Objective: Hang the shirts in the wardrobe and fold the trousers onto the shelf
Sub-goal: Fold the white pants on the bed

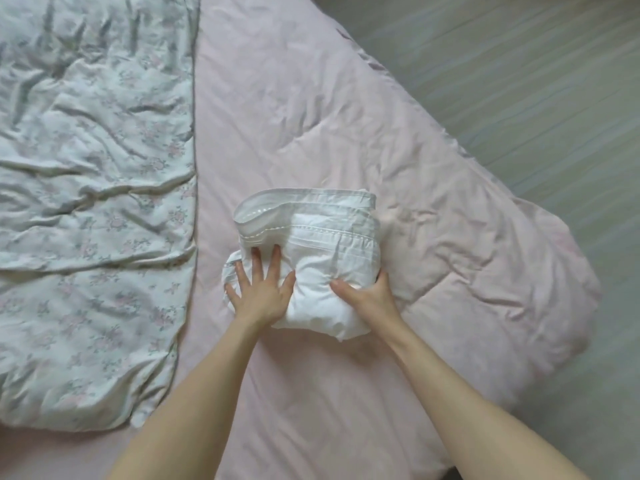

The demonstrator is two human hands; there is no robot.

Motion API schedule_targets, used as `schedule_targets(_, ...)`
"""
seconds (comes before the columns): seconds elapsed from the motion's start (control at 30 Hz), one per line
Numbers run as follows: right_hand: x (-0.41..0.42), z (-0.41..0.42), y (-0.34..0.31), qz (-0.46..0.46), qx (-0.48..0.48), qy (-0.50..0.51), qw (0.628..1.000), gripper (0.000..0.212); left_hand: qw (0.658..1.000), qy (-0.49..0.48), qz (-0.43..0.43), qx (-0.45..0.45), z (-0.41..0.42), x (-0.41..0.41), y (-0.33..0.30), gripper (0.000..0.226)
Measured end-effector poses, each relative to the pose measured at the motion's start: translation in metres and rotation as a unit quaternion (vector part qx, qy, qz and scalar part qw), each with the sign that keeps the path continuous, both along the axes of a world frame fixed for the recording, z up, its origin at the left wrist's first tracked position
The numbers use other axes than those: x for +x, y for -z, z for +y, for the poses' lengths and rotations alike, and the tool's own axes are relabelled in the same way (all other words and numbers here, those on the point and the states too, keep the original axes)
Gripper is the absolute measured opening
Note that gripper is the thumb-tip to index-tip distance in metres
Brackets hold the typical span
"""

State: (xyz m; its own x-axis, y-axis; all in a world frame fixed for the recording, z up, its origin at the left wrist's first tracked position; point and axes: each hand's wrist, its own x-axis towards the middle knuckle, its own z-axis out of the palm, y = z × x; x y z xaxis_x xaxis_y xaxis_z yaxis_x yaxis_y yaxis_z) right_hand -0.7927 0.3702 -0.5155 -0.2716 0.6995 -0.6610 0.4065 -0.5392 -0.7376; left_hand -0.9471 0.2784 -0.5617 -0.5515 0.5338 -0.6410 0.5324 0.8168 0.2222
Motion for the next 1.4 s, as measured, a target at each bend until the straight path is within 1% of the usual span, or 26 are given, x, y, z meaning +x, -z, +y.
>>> schedule_targets(0.1, 0.011, -0.009, -0.027, -0.027, 0.034, -0.01, 0.999, 0.07, 0.989, -0.086, -0.009, 0.116, -0.007, 0.003, -0.038, 0.07)
schedule_targets(0.17, 0.03, -0.022, -0.055, -0.052, 0.082, -0.046, 0.994, 0.07, 0.959, -0.146, 0.011, 0.244, -0.022, 0.019, -0.073, 0.084)
schedule_targets(0.2, 0.045, -0.028, -0.07, -0.068, 0.112, -0.071, 0.989, 0.068, 0.943, -0.142, 0.019, 0.302, -0.032, 0.032, -0.092, 0.091)
schedule_targets(0.23, 0.062, -0.034, -0.09, -0.083, 0.141, -0.092, 0.982, 0.067, 0.93, -0.105, 0.026, 0.351, -0.039, 0.046, -0.113, 0.098)
schedule_targets(0.3, 0.108, -0.049, -0.137, -0.115, 0.195, -0.11, 0.968, 0.069, 0.914, 0.044, 0.017, 0.402, -0.051, 0.079, -0.16, 0.106)
schedule_targets(0.37, 0.155, -0.063, -0.181, -0.143, 0.238, -0.132, 0.952, 0.077, 0.899, 0.191, -0.006, 0.393, -0.047, 0.11, -0.2, 0.118)
schedule_targets(0.43, 0.204, -0.074, -0.224, -0.199, 0.28, -0.187, 0.92, 0.087, 0.865, 0.316, -0.008, 0.39, -0.033, 0.147, -0.241, 0.135)
schedule_targets(0.47, 0.231, -0.081, -0.242, -0.24, 0.304, -0.211, 0.897, 0.094, 0.835, 0.377, 0.016, 0.4, -0.026, 0.169, -0.26, 0.138)
schedule_targets(0.57, 0.313, -0.106, -0.292, -0.365, 0.358, -0.226, 0.829, 0.101, 0.709, 0.535, 0.086, 0.451, -0.015, 0.252, -0.313, 0.133)
schedule_targets(0.6, 0.337, -0.117, -0.31, -0.396, 0.37, -0.214, 0.813, 0.096, 0.68, 0.571, 0.09, 0.451, -0.016, 0.283, -0.326, 0.134)
schedule_targets(0.67, 0.377, -0.143, -0.34, -0.437, 0.387, -0.187, 0.79, 0.078, 0.656, 0.63, 0.036, 0.414, -0.021, 0.337, -0.345, 0.14)
schedule_targets(0.7, 0.395, -0.158, -0.352, -0.46, 0.396, -0.176, 0.775, 0.07, 0.654, 0.657, -0.007, 0.375, -0.025, 0.362, -0.354, 0.14)
schedule_targets(0.73, 0.427, -0.187, -0.373, -0.492, 0.402, -0.142, 0.759, 0.064, 0.63, 0.689, -0.044, 0.356, -0.032, 0.406, -0.369, 0.138)
schedule_targets(0.8, 0.456, -0.215, -0.395, -0.507, 0.414, -0.102, 0.749, 0.06, 0.612, 0.696, -0.1, 0.362, -0.039, 0.451, -0.389, 0.126)
schedule_targets(0.83, 0.482, -0.241, -0.411, -0.521, 0.406, -0.054, 0.749, 0.06, 0.591, 0.696, -0.143, 0.381, -0.05, 0.49, -0.407, 0.11)
schedule_targets(0.9, 0.522, -0.277, -0.433, -0.527, 0.373, 0.035, 0.763, 0.062, 0.576, 0.692, -0.194, 0.389, -0.066, 0.548, -0.433, 0.075)
schedule_targets(0.93, 0.542, -0.297, -0.443, -0.528, 0.356, 0.087, 0.766, 0.063, 0.561, 0.703, -0.214, 0.38, -0.079, 0.576, -0.447, 0.063)
schedule_targets(0.97, 0.568, -0.324, -0.454, -0.529, 0.359, 0.143, 0.755, 0.064, 0.538, 0.716, -0.239, 0.375, -0.094, 0.611, -0.461, 0.056)
schedule_targets(1.03, 0.605, -0.368, -0.471, -0.551, 0.37, 0.227, 0.713, 0.068, 0.513, 0.721, -0.296, 0.36, -0.119, 0.665, -0.489, 0.053)
schedule_targets(1.1, 0.635, -0.412, -0.49, -0.597, 0.367, 0.332, 0.632, 0.07, 0.493, 0.704, -0.37, 0.351, -0.15, 0.716, -0.521, 0.058)
schedule_targets(1.17, 0.659, -0.45, -0.518, -0.636, 0.387, 0.433, 0.508, 0.064, 0.476, 0.674, -0.443, 0.351, -0.185, 0.765, -0.562, 0.063)
schedule_targets(1.2, 0.668, -0.464, -0.535, -0.662, 0.406, 0.458, 0.433, 0.057, 0.462, 0.66, -0.474, 0.356, -0.202, 0.786, -0.587, 0.062)
schedule_targets(1.27, 0.682, -0.488, -0.568, -0.721, 0.417, 0.458, 0.309, 0.048, 0.429, 0.634, -0.534, 0.359, -0.233, 0.823, -0.635, 0.056)
schedule_targets(1.3, 0.689, -0.498, -0.584, -0.74, 0.412, 0.454, 0.275, 0.047, 0.419, 0.615, -0.566, 0.355, -0.244, 0.838, -0.658, 0.053)
schedule_targets(1.33, 0.695, -0.507, -0.6, -0.751, 0.401, 0.453, 0.265, 0.049, 0.411, 0.59, -0.604, 0.344, -0.253, 0.852, -0.679, 0.052)
schedule_targets(1.4, 0.705, -0.522, -0.63, -0.763, 0.361, 0.462, 0.272, 0.053, 0.403, 0.545, -0.68, 0.28, -0.269, 0.876, -0.72, 0.051)
